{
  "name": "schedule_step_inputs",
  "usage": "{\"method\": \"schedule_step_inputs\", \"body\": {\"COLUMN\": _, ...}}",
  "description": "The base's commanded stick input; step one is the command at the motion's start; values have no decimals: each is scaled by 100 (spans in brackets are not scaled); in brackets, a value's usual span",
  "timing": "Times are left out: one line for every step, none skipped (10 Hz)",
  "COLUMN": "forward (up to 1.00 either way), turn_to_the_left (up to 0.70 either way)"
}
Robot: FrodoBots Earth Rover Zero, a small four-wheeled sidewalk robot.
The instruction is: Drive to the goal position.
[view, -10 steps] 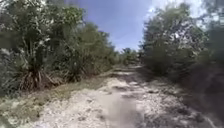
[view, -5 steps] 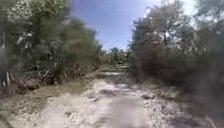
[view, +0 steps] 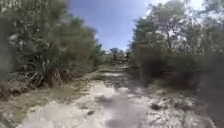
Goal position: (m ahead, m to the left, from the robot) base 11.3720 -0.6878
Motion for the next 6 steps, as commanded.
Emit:
{"method": "schedule_step_inputs", "body": {"forward": 70, "turn_to_the_left": 0}}
{"method": "schedule_step_inputs", "body": {"forward": 70, "turn_to_the_left": 0}}
{"method": "schedule_step_inputs", "body": {"forward": 70, "turn_to_the_left": 0}}
{"method": "schedule_step_inputs", "body": {"forward": 70, "turn_to_the_left": 0}}
{"method": "schedule_step_inputs", "body": {"forward": 70, "turn_to_the_left": 0}}
{"method": "schedule_step_inputs", "body": {"forward": 70, "turn_to_the_left": -8}}
